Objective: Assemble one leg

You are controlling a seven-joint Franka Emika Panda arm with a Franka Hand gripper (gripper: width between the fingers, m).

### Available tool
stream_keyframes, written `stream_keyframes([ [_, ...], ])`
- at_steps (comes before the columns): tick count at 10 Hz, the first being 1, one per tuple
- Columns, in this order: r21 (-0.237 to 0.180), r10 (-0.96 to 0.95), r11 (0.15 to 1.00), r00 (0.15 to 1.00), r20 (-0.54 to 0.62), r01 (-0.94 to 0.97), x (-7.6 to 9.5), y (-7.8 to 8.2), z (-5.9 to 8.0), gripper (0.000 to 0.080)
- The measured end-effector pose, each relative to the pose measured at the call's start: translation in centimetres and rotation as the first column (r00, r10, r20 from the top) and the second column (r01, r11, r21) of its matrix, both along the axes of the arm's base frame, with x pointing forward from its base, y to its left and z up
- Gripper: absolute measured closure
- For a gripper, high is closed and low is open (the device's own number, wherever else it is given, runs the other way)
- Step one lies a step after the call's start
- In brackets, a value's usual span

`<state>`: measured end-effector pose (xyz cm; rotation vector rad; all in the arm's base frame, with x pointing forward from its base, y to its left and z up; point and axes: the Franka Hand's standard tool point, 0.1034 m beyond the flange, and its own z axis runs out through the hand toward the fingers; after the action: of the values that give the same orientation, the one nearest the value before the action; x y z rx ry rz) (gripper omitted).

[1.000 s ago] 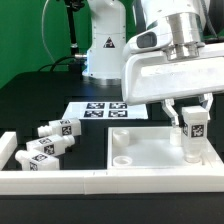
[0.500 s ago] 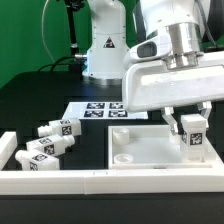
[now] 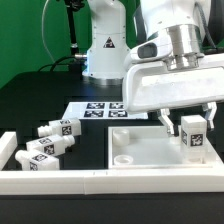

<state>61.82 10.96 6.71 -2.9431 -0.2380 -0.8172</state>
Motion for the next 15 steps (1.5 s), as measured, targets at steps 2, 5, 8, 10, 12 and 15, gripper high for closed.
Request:
stream_keyframes([
  [2,0.032,-0.031,0.999,0.995,-0.095,0.034,0.2,0.4,0.5,0.0169],
  [5,0.067,-0.057,0.995,0.971,-0.234,0.074,1.2,1.0,1.5,0.0151],
  [8,0.066,-0.062,0.993,0.908,-0.414,0.098,1.3,0.3,1.1,0.0151],
  [10,0.064,-0.052,0.993,0.860,-0.508,0.098,1.1,-0.5,0.7,0.0151],
  [12,0.065,-0.070,0.991,0.852,-0.518,0.120,1.3,-0.4,0.8,0.0151],
  [15,0.064,-0.171,0.968,0.826,-0.537,0.242,1.3,-0.4,0.8,0.0514],
])
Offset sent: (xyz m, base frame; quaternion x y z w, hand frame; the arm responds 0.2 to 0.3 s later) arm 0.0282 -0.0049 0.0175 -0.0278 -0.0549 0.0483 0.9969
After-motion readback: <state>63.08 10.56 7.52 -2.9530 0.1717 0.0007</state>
